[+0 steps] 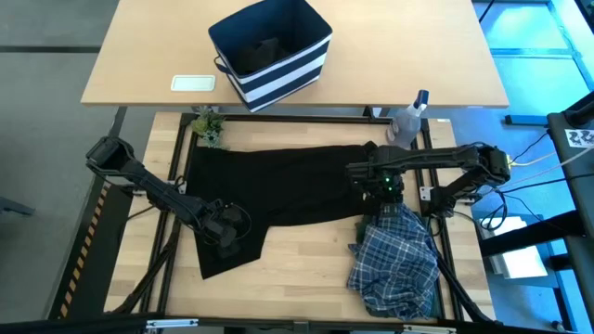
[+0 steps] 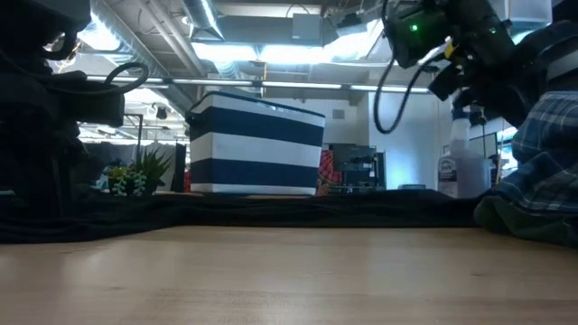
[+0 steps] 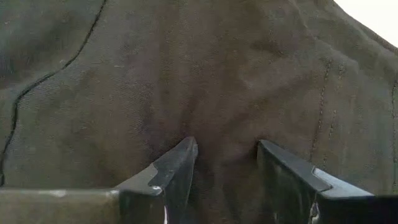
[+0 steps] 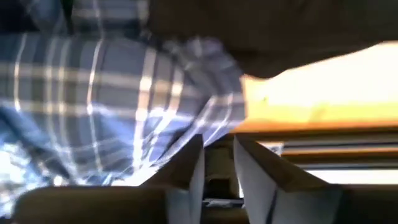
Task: Fold Laundry from Bin
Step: Fold the black shirt
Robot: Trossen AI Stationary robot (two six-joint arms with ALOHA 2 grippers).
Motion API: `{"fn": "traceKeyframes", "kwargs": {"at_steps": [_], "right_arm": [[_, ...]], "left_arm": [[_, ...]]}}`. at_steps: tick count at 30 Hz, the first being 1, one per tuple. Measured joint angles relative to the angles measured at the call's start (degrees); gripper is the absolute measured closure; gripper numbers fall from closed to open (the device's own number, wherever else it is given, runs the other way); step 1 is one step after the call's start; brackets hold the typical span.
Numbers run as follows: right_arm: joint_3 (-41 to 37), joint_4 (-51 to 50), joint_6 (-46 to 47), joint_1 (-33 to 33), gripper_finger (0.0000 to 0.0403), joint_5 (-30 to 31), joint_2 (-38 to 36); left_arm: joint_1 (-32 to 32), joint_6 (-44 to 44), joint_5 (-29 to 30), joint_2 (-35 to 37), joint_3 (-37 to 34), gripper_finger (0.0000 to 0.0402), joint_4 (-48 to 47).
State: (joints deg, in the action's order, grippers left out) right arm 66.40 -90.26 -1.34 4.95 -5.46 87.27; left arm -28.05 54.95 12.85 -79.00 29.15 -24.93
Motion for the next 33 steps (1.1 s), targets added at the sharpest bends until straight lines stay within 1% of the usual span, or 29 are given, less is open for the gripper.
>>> {"fn": "traceKeyframes", "kwargs": {"at_steps": [3,5,7,9,12,14,17,21,24,29,33], "right_arm": [[2.24,1.0,-0.16,-0.07,0.0288,2.3,-0.42],[4.37,3.62,-0.45,-0.07,0.0271,3.65,-0.55],[6.1,8.97,-1.14,-0.07,0.0259,4.53,-0.49],[7.01,16.93,-2.53,-0.09,0.0252,4.43,-0.51],[7.0,27.06,-4.67,-0.11,0.0249,4.23,-0.01],[7.02,31.38,-5.54,-0.11,0.0249,4.23,1.34],[6.98,33.6,-6.46,-0.13,0.0249,5.05,4.45],[6.82,33.08,-6.46,-0.53,0.0249,4.98,9.3],[5.47,33.49,-6.82,-1.86,0.0249,5.1,12.01],[1.77,35.99,-7.59,-5.05,0.0249,6.04,13.74],[-0.86,38.12,-6.12,-7.13,0.0248,6.39,13.74]], "left_arm": [[0.01,-0.02,-0.02,0.0,0.0,0.0228,-0.01],[0.02,-0.03,-0.05,0.0,0.0,0.0228,-0.02],[0.02,-0.05,-0.03,0.0,0.0,0.0228,-0.02],[0.02,-0.03,-0.05,0.0,0.0,0.0228,-0.02],[0.02,-0.05,-0.01,0.0,0.0,0.0228,-0.02],[0.02,-0.03,0.12,0.0,0.03,0.0228,-0.05],[0.02,-0.42,0.01,-0.08,1.59,0.0228,-1.65],[0.02,-2.69,-0.03,-0.24,4.72,0.0228,-6.39],[0.02,-2.98,0.66,-0.21,5.92,0.0227,-8.01],[0.02,-3.0,1.59,-0.14,6.01,0.0228,-8.33],[0.02,-3.0,2.4,-0.11,6.06,0.0228,-8.24]]}}
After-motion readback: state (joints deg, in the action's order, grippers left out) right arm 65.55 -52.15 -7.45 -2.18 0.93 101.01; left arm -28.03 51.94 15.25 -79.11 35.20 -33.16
